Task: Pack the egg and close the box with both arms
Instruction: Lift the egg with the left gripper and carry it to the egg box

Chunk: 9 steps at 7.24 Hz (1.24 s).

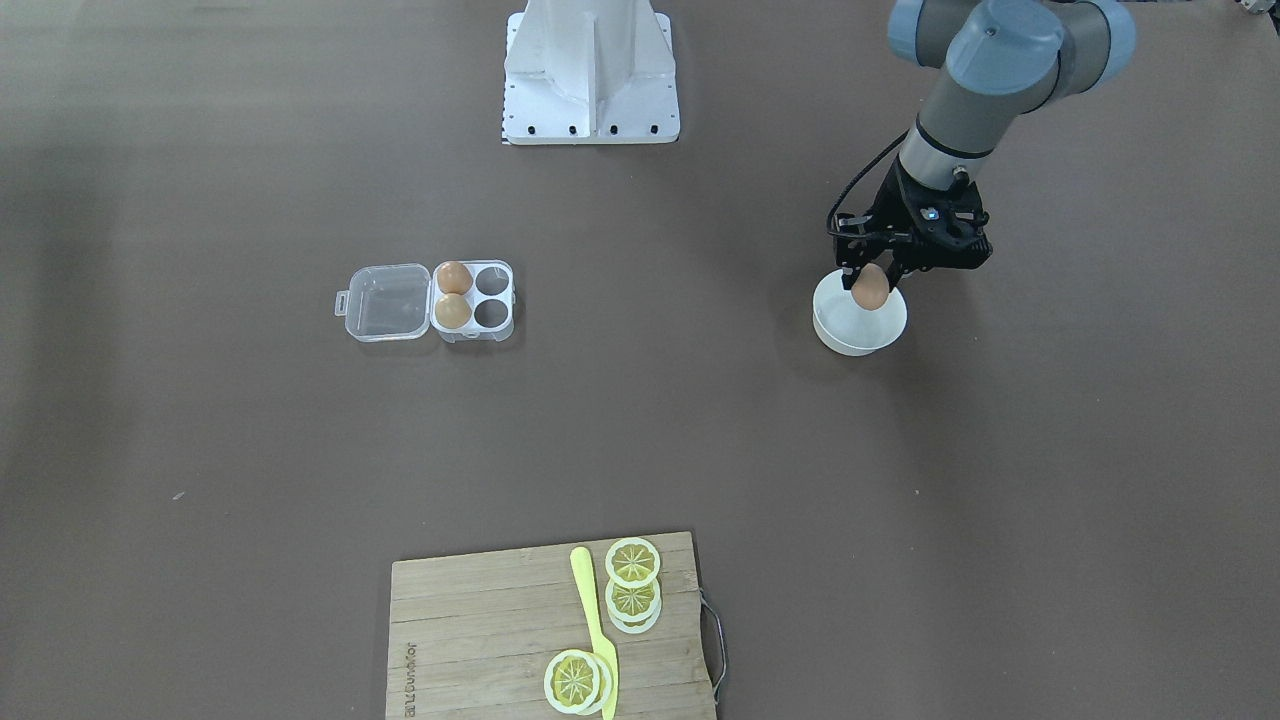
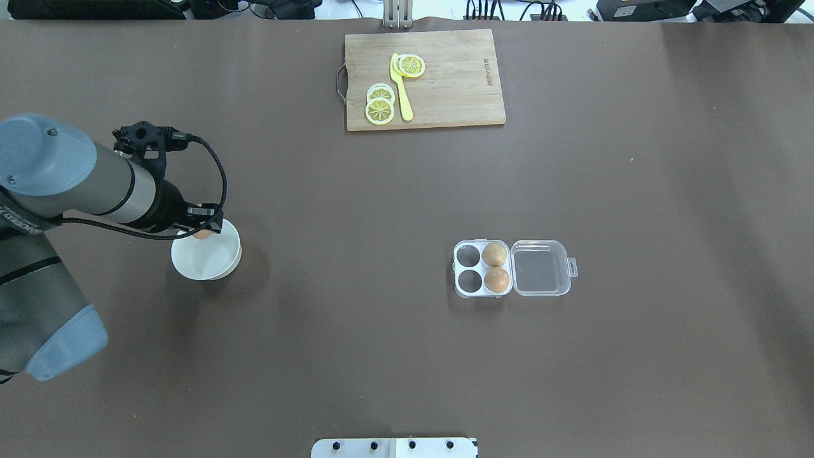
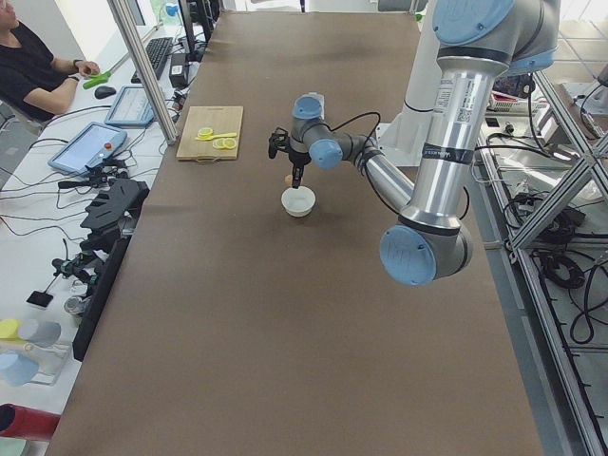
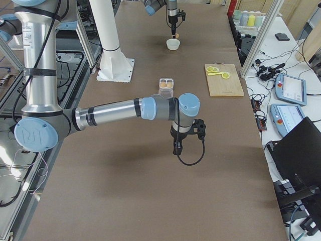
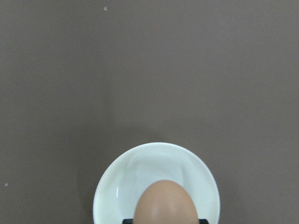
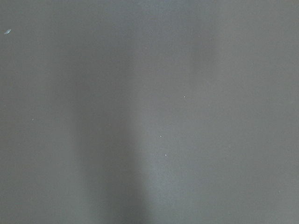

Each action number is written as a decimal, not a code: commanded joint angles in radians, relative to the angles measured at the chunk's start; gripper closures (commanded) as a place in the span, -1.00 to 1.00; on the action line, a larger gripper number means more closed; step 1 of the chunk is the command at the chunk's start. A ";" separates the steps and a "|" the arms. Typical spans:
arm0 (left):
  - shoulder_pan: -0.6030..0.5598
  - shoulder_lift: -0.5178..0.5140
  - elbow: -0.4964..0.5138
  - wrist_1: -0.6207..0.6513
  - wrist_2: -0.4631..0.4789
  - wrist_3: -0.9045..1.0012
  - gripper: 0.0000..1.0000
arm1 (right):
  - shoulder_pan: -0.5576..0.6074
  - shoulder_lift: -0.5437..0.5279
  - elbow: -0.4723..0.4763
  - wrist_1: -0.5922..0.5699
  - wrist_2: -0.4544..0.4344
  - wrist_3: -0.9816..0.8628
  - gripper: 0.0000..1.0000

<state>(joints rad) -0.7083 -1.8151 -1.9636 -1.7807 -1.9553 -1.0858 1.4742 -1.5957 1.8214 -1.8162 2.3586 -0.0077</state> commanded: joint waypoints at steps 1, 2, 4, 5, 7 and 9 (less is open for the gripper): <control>0.004 -0.073 0.046 -0.143 0.006 -0.194 1.00 | 0.000 0.010 -0.007 0.000 0.005 -0.002 -1.00; 0.006 -0.079 0.084 -0.257 0.013 -0.274 1.00 | 0.000 0.013 -0.011 -0.002 0.005 0.000 -1.00; 0.062 -0.127 0.123 -0.328 0.135 -0.290 1.00 | 0.000 0.016 -0.010 -0.002 0.017 0.000 -1.00; 0.141 -0.168 0.124 -0.330 0.242 -0.292 1.00 | 0.000 0.026 -0.011 -0.006 0.018 0.002 -1.00; 0.359 -0.226 0.126 -0.332 0.556 -0.293 1.00 | 0.000 0.028 -0.011 -0.008 0.028 0.000 -1.00; 0.501 -0.266 0.167 -0.351 0.793 -0.313 1.00 | 0.000 0.026 -0.011 -0.008 0.040 0.000 -1.00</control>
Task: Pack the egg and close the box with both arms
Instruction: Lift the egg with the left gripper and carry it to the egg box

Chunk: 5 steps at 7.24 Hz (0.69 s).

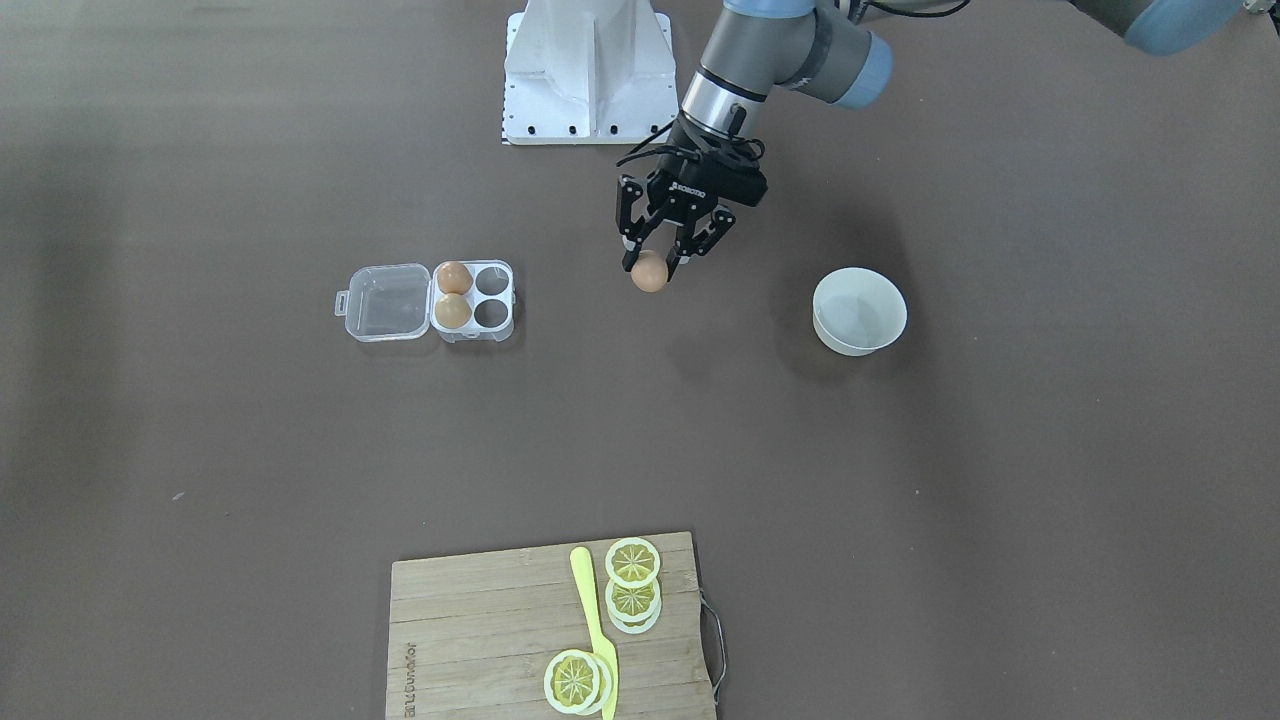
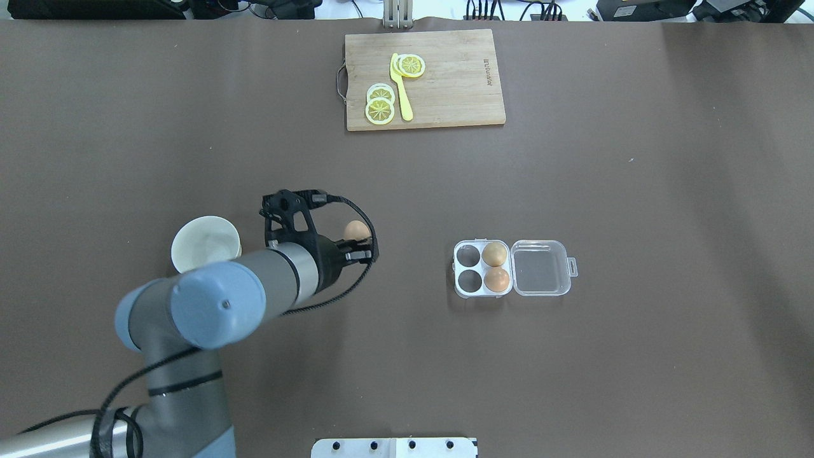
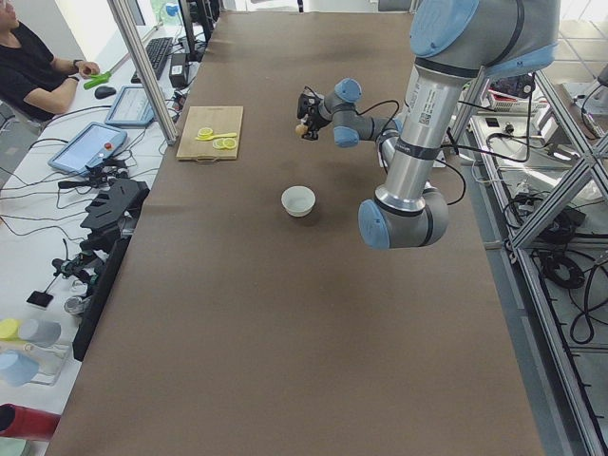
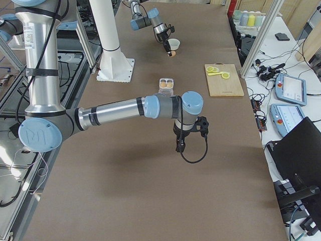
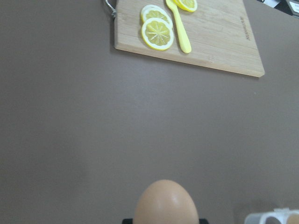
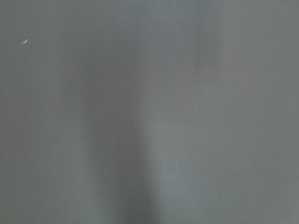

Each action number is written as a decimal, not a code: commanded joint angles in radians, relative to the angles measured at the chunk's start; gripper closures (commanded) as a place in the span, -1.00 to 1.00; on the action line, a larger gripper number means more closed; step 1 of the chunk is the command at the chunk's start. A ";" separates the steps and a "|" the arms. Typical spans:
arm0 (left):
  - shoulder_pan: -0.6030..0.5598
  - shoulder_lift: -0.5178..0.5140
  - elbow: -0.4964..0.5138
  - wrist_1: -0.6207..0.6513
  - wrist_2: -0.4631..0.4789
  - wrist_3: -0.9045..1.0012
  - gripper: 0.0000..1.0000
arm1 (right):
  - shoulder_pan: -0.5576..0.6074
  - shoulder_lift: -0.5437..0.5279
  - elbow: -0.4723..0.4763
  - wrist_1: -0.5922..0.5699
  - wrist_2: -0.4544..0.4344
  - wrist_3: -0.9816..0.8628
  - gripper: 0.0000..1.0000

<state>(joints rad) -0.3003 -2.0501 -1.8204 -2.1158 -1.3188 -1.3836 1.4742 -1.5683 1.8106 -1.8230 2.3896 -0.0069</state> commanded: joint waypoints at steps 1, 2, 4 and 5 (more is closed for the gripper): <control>0.117 -0.053 0.089 -0.097 0.229 -0.050 1.00 | 0.000 -0.001 0.001 0.001 0.011 -0.001 -1.00; 0.130 -0.067 0.152 -0.180 0.269 -0.055 1.00 | 0.000 -0.001 0.000 0.001 0.017 -0.001 -1.00; 0.138 -0.161 0.231 -0.197 0.291 -0.057 1.00 | 0.000 0.001 0.003 0.001 0.025 -0.001 -1.00; 0.138 -0.209 0.248 -0.196 0.283 -0.049 1.00 | 0.000 0.001 0.001 0.001 0.025 -0.001 -1.00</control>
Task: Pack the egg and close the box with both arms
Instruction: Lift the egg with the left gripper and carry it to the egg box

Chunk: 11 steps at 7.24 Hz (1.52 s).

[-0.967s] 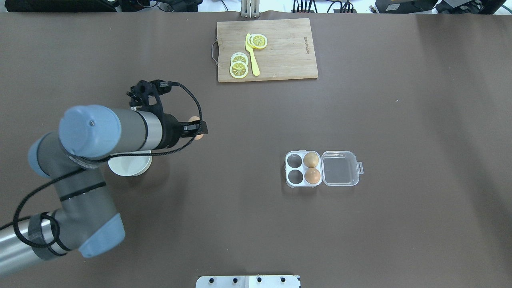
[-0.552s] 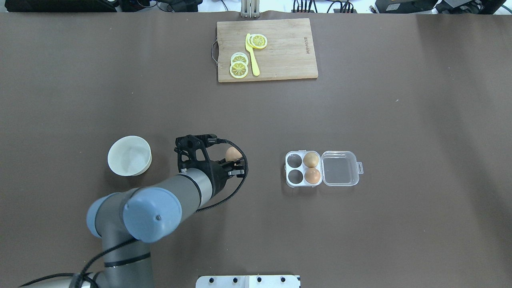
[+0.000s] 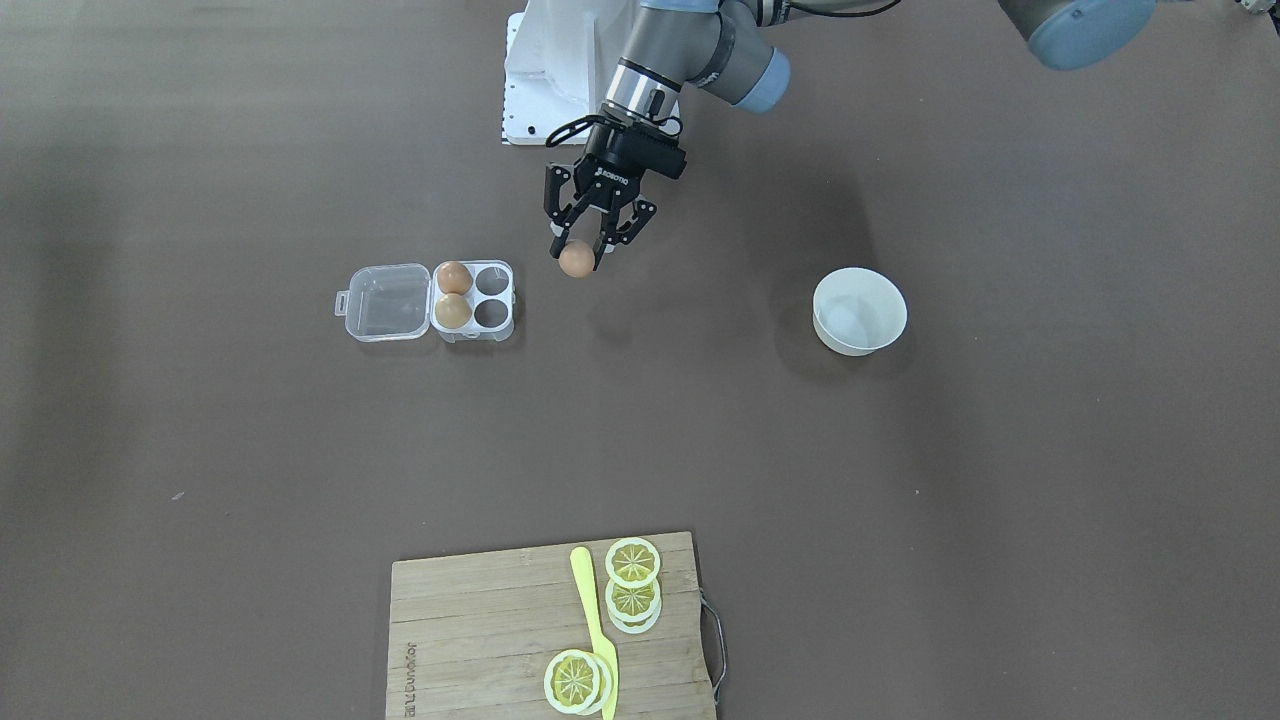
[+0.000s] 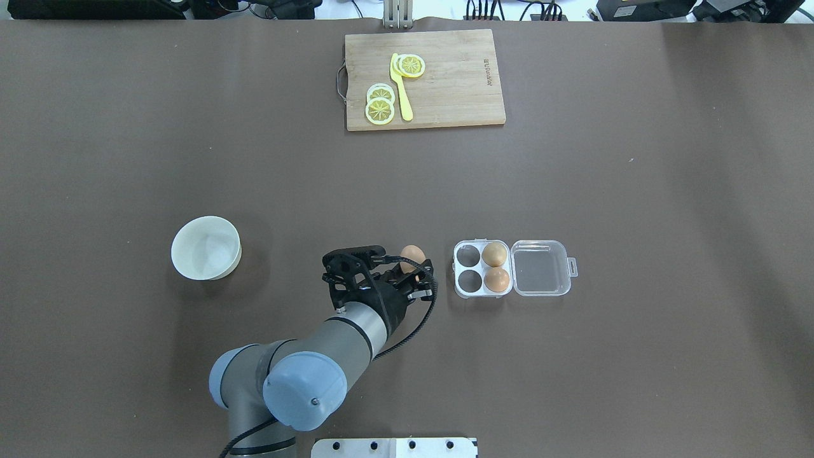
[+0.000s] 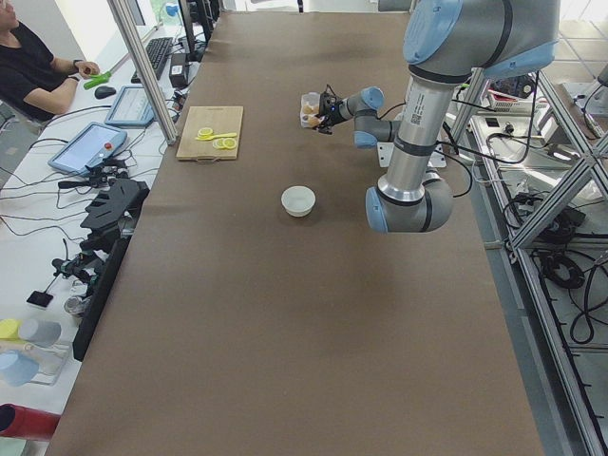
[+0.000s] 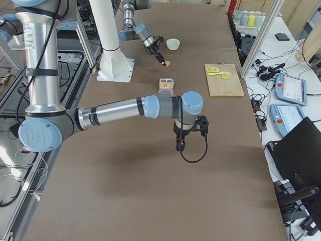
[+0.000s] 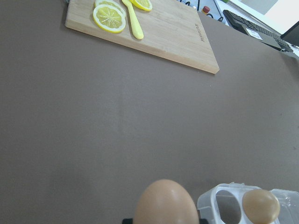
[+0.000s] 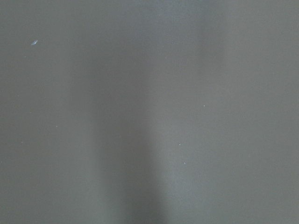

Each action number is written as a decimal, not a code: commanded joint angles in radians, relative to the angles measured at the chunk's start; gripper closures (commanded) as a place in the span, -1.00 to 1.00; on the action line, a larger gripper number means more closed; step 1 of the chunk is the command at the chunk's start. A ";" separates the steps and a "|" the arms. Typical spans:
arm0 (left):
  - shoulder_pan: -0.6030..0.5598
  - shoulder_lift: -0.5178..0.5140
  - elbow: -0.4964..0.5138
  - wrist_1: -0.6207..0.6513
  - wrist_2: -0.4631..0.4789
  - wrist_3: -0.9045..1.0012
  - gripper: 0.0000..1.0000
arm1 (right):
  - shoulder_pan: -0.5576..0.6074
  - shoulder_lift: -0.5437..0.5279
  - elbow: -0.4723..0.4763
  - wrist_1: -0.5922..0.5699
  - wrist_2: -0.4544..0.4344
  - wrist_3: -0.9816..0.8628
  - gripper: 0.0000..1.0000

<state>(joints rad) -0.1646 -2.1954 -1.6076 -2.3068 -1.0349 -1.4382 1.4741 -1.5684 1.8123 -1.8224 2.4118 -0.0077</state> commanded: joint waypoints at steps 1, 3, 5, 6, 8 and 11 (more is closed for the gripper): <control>-0.004 -0.066 0.029 -0.011 -0.007 0.019 1.00 | 0.000 0.001 -0.002 0.000 0.001 0.000 -1.00; -0.030 -0.076 0.034 -0.008 -0.008 0.038 1.00 | 0.000 0.001 -0.002 -0.003 0.003 0.000 -1.00; -0.056 -0.104 0.067 -0.006 -0.019 0.068 1.00 | 0.000 0.001 -0.002 -0.005 0.010 0.000 -1.00; -0.079 -0.180 0.165 -0.006 -0.030 0.068 1.00 | 0.000 0.001 -0.002 -0.005 0.012 0.002 -1.00; -0.079 -0.216 0.225 -0.008 -0.030 0.068 1.00 | 0.000 0.001 -0.005 -0.006 0.012 0.002 -1.00; -0.078 -0.256 0.291 -0.009 -0.027 0.064 1.00 | 0.000 0.001 -0.005 -0.006 0.026 0.002 -1.00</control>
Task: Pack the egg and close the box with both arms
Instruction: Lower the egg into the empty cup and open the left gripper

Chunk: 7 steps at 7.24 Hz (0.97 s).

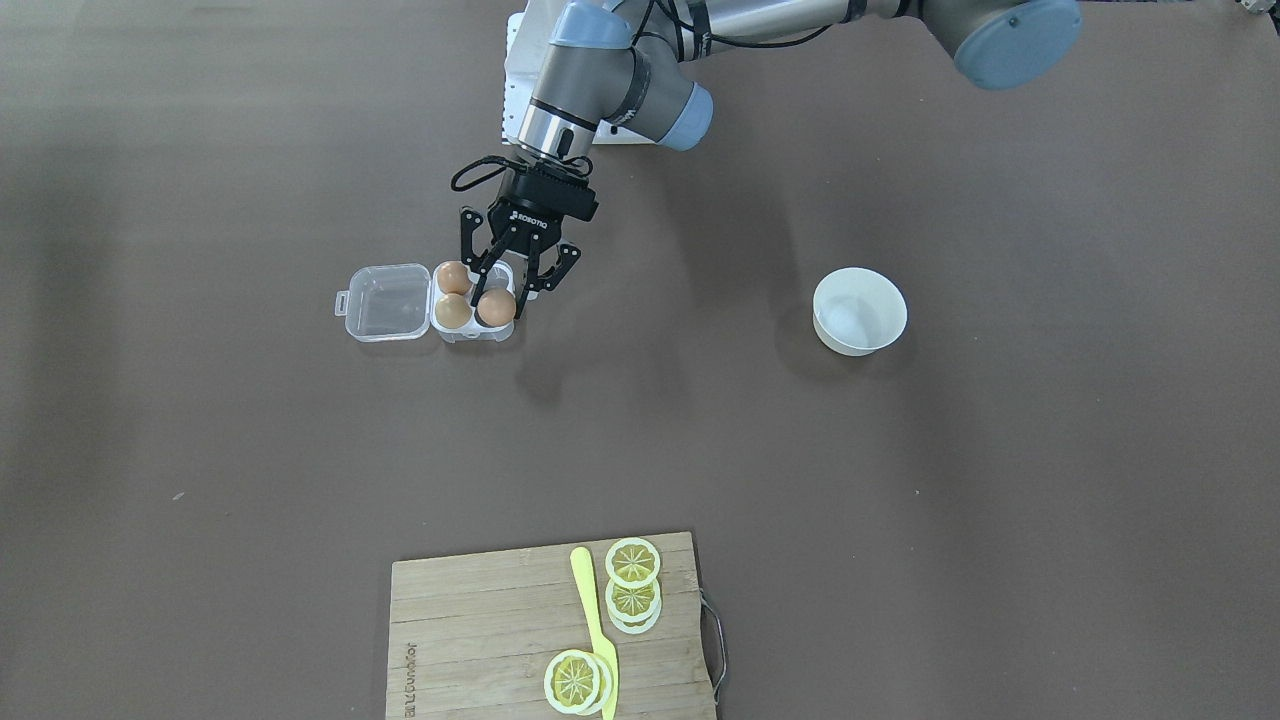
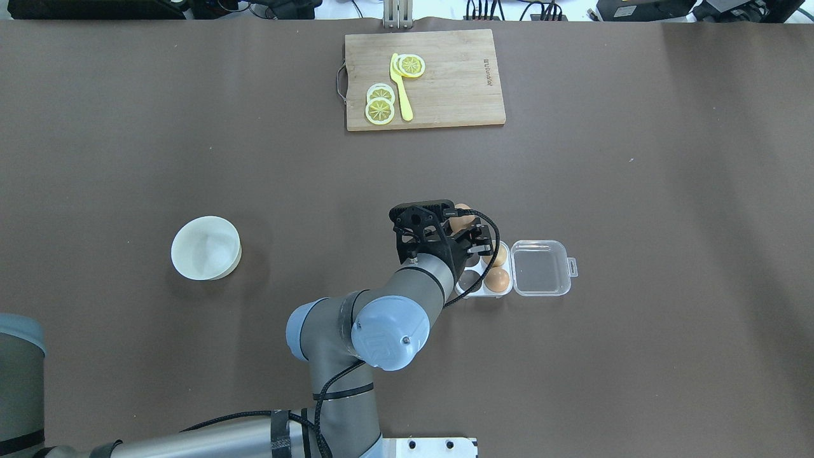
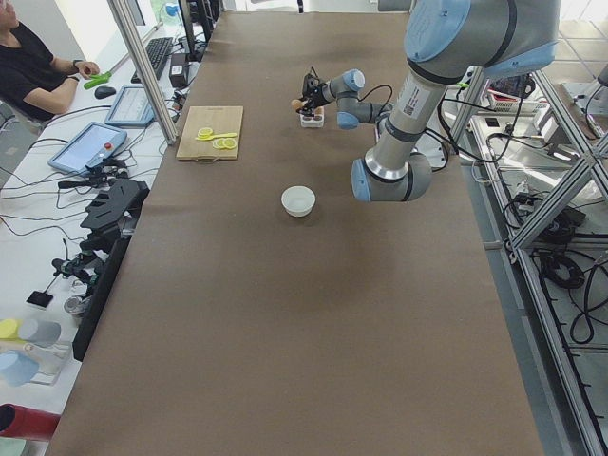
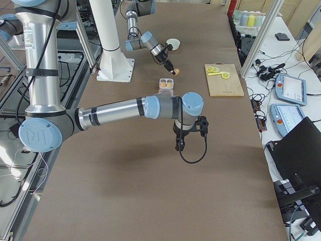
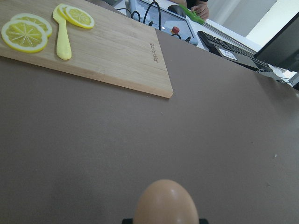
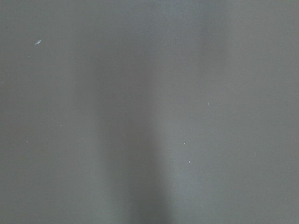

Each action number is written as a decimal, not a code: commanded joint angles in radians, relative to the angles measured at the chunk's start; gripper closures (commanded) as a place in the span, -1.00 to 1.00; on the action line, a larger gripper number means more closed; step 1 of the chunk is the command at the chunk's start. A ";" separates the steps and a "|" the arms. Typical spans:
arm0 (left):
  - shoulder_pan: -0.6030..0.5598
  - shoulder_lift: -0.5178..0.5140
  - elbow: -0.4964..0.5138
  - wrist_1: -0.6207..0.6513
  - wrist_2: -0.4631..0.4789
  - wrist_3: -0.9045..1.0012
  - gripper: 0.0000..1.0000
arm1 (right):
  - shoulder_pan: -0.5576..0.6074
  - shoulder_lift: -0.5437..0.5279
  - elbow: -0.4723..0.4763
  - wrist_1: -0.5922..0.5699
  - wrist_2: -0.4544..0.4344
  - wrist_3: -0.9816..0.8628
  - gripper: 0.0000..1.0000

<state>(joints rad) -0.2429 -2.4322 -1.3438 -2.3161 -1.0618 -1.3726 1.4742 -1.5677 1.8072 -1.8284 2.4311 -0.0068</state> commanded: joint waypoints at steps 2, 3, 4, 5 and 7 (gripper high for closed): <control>0.004 -0.028 0.063 0.000 0.000 -0.002 1.00 | 0.000 0.000 0.000 0.000 0.005 0.001 -1.00; 0.005 -0.028 0.072 0.000 -0.003 0.001 1.00 | 0.000 0.002 0.000 0.000 0.008 0.001 -1.00; 0.008 -0.027 0.074 0.000 -0.004 0.001 1.00 | 0.000 0.002 0.000 0.000 0.009 -0.001 -1.00; 0.008 -0.030 0.074 0.000 -0.004 0.001 1.00 | 0.000 0.002 0.000 0.000 0.009 -0.001 -1.00; 0.022 -0.034 0.072 0.000 -0.003 -0.002 1.00 | 0.000 0.002 0.001 0.000 0.011 -0.001 -1.00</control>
<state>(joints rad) -0.2310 -2.4628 -1.2716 -2.3163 -1.0670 -1.3720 1.4742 -1.5662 1.8072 -1.8285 2.4414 -0.0076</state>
